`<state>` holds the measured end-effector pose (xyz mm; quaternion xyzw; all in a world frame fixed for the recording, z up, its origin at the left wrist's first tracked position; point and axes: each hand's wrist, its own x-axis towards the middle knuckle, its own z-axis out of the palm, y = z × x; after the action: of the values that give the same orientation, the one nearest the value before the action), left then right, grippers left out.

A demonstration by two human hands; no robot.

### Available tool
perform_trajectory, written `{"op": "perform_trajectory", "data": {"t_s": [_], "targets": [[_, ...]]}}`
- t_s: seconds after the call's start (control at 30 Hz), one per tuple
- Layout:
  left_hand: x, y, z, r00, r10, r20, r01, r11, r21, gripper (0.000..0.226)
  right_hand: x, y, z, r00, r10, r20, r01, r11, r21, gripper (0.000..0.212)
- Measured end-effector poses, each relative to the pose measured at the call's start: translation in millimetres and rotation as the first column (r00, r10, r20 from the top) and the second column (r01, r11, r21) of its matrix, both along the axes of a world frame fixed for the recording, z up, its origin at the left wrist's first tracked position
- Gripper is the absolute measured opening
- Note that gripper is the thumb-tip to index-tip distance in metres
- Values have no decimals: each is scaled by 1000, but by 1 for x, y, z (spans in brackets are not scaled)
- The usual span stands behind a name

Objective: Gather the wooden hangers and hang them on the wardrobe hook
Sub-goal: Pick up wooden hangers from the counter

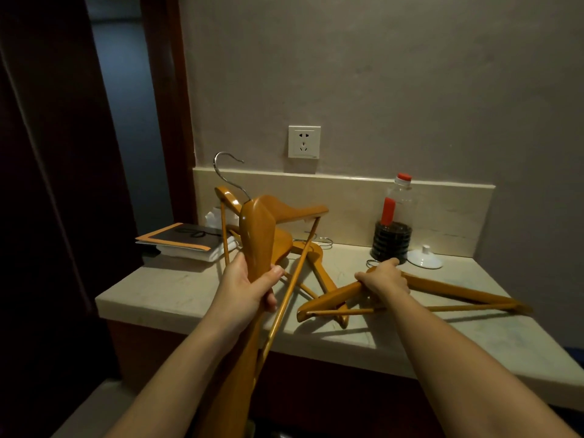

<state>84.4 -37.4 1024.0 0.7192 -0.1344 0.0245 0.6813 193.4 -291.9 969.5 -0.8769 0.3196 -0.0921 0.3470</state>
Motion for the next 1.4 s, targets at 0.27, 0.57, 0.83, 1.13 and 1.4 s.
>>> {"op": "perform_trajectory", "data": {"t_s": [0.27,0.57,0.83,1.13,1.4], "targets": [[5,16,-7,994,-107,-16,107,994,12,20,-19,6,12,982,-137,131,86,937,338,79],[-12,0,-21,979,-204,-8,204,979,18,37,-90,18,33,914,-146,379,-121,793,598,26],[-53,-14,-14,984,-177,5,177,984,28,38,-169,11,43,828,50,558,-417,720,555,31],[-129,-24,-20,1000,-2,25,2,1000,-2,25,-238,1,59,592,373,714,-783,476,400,20],[-227,14,-28,941,307,145,-319,946,66,7,-279,35,48,425,573,700,-899,180,399,36]]}}
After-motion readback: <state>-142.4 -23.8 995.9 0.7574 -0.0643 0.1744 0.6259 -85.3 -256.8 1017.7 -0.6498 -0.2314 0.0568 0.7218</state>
